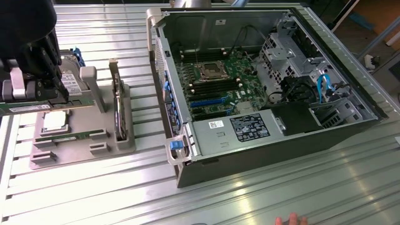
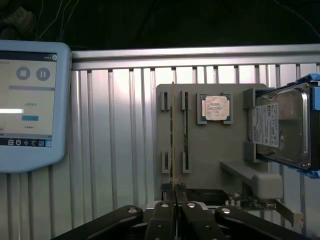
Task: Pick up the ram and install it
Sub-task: 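Pick up the ram and move it above insertion slot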
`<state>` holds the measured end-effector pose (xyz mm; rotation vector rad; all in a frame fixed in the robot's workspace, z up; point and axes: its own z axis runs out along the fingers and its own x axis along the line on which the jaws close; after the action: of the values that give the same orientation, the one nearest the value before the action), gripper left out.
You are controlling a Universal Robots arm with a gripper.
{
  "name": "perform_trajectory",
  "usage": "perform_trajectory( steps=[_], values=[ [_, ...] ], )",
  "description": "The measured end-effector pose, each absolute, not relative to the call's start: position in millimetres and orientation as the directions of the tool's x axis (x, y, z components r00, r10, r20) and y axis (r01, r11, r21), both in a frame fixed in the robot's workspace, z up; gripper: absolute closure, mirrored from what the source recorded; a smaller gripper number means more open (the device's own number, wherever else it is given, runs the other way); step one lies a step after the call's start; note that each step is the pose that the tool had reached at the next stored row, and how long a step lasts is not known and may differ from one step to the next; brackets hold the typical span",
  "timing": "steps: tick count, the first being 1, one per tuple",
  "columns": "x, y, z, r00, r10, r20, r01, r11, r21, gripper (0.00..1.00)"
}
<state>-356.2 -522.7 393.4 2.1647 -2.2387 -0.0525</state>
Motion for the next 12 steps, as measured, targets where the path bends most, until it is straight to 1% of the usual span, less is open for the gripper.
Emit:
perform_trajectory(
  steps=[12],
  values=[
    [-329, -523, 393, -0.034, -0.999, -0.004, -0.999, 0.033, 0.043, 0.88]
  ],
)
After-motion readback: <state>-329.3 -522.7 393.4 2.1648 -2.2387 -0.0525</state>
